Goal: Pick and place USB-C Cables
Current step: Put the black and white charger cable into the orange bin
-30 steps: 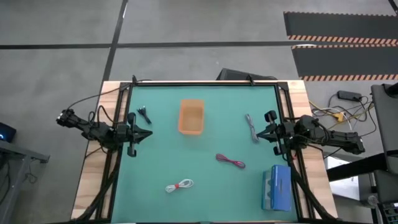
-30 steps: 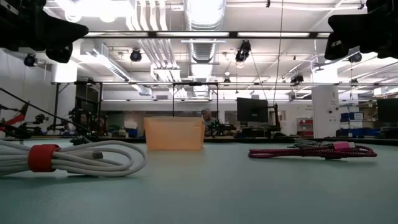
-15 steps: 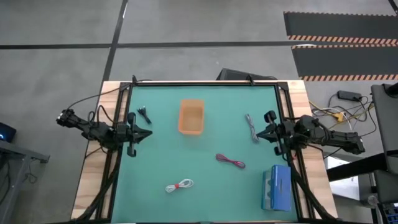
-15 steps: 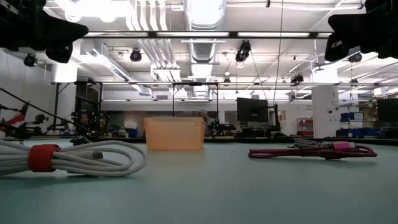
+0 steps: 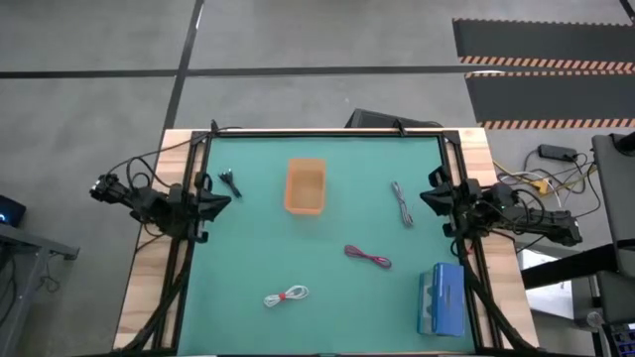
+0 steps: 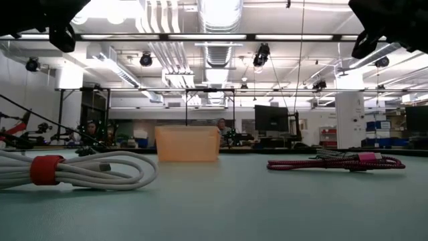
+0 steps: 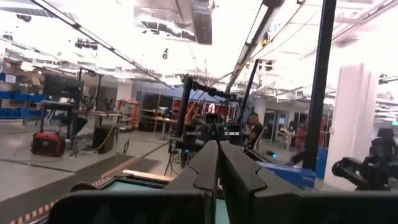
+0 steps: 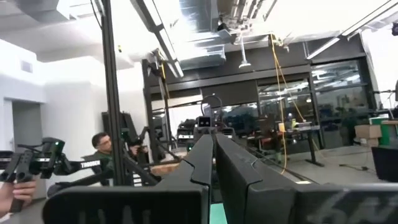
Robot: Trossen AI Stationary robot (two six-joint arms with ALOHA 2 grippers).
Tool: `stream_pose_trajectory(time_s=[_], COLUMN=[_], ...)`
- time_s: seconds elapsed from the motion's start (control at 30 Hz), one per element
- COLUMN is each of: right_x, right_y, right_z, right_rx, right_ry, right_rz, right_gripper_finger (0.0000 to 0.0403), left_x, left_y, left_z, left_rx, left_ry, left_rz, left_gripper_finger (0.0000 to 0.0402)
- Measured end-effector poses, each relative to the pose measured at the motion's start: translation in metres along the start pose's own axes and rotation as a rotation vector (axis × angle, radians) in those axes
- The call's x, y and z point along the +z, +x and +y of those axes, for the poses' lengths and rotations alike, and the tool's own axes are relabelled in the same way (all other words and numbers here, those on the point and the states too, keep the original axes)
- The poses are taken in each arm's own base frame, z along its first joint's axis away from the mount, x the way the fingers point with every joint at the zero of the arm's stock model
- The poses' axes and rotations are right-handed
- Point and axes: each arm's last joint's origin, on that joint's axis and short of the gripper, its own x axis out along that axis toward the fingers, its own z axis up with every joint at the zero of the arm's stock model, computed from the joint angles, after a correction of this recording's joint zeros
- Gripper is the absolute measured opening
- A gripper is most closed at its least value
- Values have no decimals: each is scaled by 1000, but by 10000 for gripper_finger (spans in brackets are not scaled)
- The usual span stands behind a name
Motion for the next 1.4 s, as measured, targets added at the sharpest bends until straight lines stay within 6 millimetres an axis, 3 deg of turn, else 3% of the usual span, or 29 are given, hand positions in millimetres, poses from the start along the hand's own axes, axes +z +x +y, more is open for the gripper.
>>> stream_pose_trajectory(time_s=[0.83,1.1,1.4], right_x=[-2,-11,-15], right_y=[1,8,23], right_z=[-2,-10,-14], right_rx=[-42,-236,-253], right_ry=[-81,-102,-136], right_rz=[16,81,57], right_gripper_finger=[9,9,9], left_x=[8,5,8], left_y=[2,19,45], left_z=[0,-7,-11], left_rx=[25,52,120], left_ry=[141,185,263], left_rz=[-73,-62,24], left_gripper_finger=[0,0,0])
